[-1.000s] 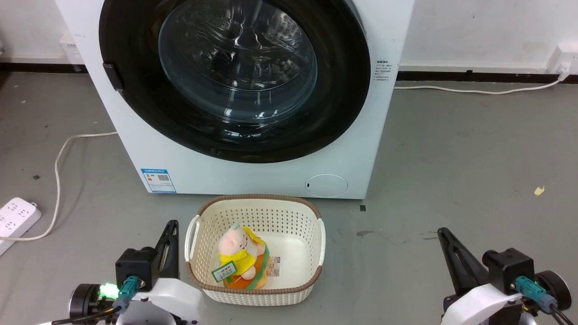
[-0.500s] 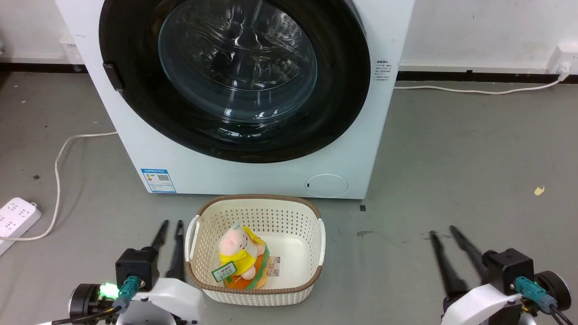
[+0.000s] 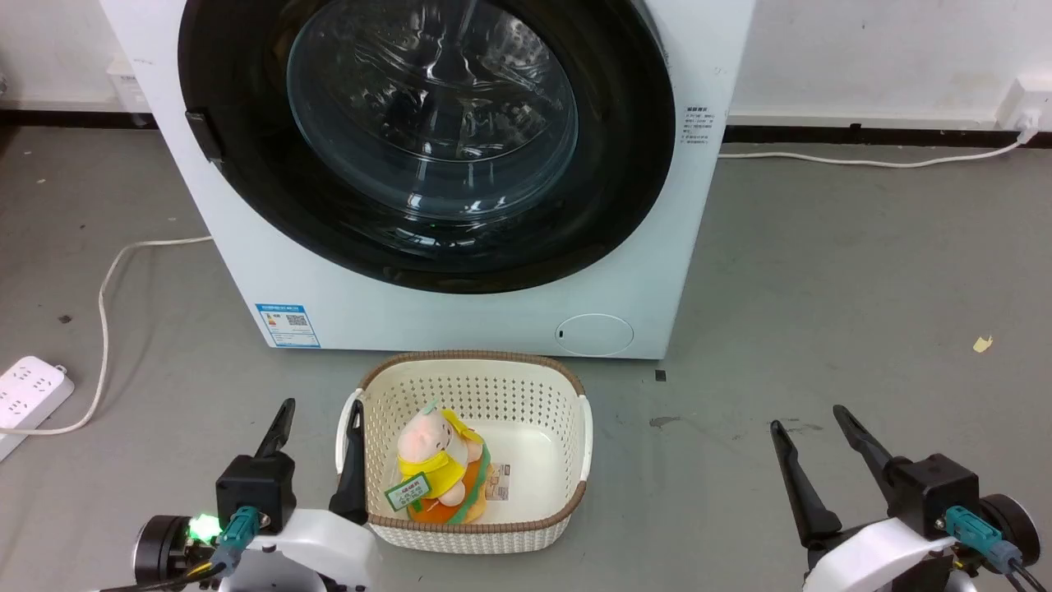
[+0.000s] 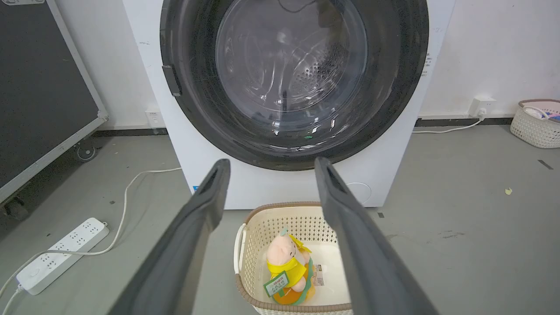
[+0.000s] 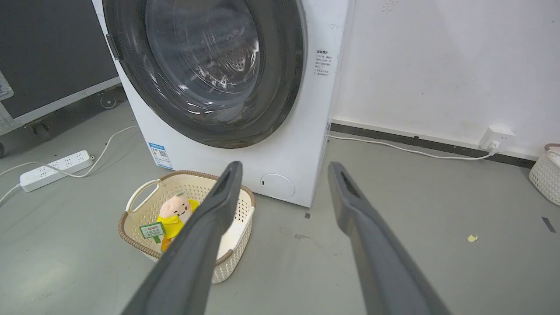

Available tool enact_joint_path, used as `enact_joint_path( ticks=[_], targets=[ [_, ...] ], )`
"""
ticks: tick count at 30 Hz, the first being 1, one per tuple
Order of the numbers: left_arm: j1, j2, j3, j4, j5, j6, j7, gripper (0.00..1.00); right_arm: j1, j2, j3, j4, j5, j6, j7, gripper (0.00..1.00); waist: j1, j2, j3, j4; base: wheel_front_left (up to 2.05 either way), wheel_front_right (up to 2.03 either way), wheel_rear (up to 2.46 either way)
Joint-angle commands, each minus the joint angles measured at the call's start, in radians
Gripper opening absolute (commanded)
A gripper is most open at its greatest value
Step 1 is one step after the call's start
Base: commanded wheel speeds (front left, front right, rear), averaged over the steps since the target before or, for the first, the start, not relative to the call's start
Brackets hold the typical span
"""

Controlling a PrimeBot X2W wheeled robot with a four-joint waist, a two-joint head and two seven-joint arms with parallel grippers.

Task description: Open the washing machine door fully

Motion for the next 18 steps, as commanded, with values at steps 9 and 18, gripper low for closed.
enact_joint_path(
  ticks=[9,18],
  targets=[
    [-0.003,0.001,-0.006,0.006,-0.016,0.001,-0.027,1.0,-0.025,-0.016,0.014,0.002,0.036,0.0,-0.029,1.0,0.0,0.0,0.019,0.014,0.0,0.0,0.0],
    [-0.015,0.001,-0.009,0.005,-0.027,0.0,-0.045,1.0,-0.086,-0.043,0.041,0.021,0.125,0.0,-0.044,1.0,0.0,0.0,0.046,0.032,0.0,0.0,0.0]
  ],
)
